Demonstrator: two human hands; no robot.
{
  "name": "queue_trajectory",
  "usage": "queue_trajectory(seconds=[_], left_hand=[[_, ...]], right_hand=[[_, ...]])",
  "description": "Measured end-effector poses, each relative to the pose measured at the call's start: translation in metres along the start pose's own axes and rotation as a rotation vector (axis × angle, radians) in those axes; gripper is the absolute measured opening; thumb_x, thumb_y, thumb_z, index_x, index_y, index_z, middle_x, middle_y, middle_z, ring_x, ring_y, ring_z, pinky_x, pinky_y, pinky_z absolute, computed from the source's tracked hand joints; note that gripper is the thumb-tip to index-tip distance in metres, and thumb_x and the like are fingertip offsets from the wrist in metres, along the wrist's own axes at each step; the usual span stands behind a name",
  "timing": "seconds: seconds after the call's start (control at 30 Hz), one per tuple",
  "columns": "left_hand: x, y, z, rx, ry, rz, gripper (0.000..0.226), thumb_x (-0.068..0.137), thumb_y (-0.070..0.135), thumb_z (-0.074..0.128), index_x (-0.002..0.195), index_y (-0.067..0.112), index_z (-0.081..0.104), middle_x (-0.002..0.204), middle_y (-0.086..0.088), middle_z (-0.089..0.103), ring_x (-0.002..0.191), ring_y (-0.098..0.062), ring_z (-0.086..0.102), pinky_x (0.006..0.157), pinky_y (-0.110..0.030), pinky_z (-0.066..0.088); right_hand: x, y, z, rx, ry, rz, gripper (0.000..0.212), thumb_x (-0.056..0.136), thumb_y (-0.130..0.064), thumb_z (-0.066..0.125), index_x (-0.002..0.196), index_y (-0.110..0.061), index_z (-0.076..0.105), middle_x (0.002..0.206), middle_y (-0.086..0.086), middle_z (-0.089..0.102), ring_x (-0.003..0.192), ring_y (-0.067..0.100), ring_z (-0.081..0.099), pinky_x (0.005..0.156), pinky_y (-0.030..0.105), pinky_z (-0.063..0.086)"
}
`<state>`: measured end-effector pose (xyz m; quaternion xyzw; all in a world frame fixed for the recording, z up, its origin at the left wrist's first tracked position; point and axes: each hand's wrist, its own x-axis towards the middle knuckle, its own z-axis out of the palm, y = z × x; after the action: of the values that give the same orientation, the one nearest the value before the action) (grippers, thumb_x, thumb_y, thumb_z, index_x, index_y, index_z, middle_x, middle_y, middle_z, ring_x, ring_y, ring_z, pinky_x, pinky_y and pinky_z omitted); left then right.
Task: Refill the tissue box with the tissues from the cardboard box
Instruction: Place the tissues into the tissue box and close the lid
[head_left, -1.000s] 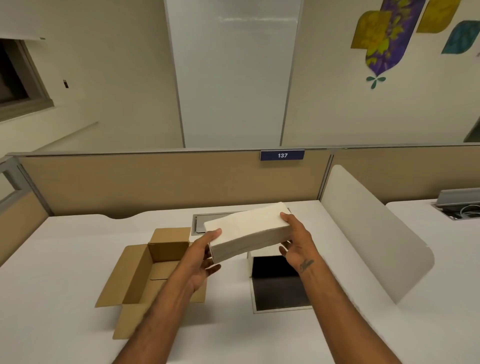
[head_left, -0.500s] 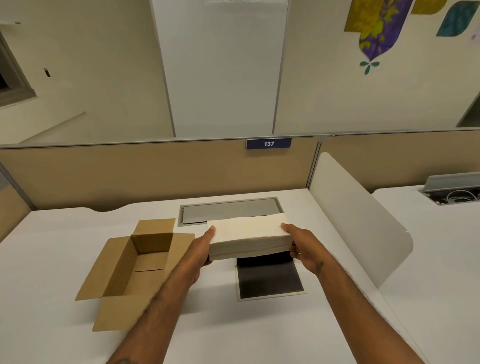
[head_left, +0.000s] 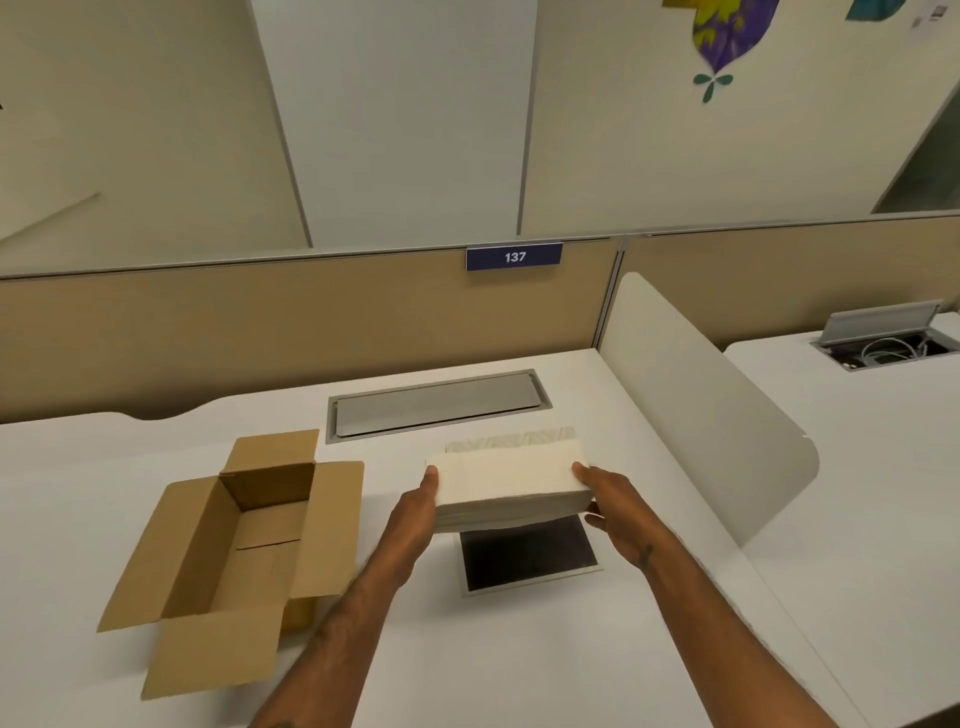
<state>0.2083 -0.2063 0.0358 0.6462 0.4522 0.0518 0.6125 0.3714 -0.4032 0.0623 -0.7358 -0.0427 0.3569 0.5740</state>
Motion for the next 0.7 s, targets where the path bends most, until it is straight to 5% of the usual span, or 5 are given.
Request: queue_trajectory(seconds=[0.3, 0.7], left_hand=[[0.017, -0.025, 0.029, -0.043, 0.055, -0.064, 0.061, 0.093, 0.061, 0.037, 0.129, 0.014, 0.051, 0.117, -0.004, 0.058, 0.102, -0.025, 0.055, 0.089, -0.037, 0.044], [0.038, -0.058, 0.082, -0.119, 0.065, -0.208, 0.058, 0.097, 0.053, 0.036, 0.138, 0.013, 0.044, 0.137, -0.009, 0.052, 0.12, -0.027, 0.05, 0.107, -0.042, 0.04]], right_hand=[[0.028, 0.031, -0.021, 0.003, -0.057, 0.053, 0.039, 0.1, -0.029, 0.048, 0.136, -0.012, 0.051, 0.121, 0.003, 0.059, 0.117, 0.024, 0.052, 0.096, 0.035, 0.041], [0.076, 0.08, -0.044, -0.054, -0.09, 0.139, 0.041, 0.102, -0.024, 0.045, 0.139, -0.009, 0.051, 0.134, 0.009, 0.058, 0.119, 0.024, 0.052, 0.097, 0.032, 0.038]])
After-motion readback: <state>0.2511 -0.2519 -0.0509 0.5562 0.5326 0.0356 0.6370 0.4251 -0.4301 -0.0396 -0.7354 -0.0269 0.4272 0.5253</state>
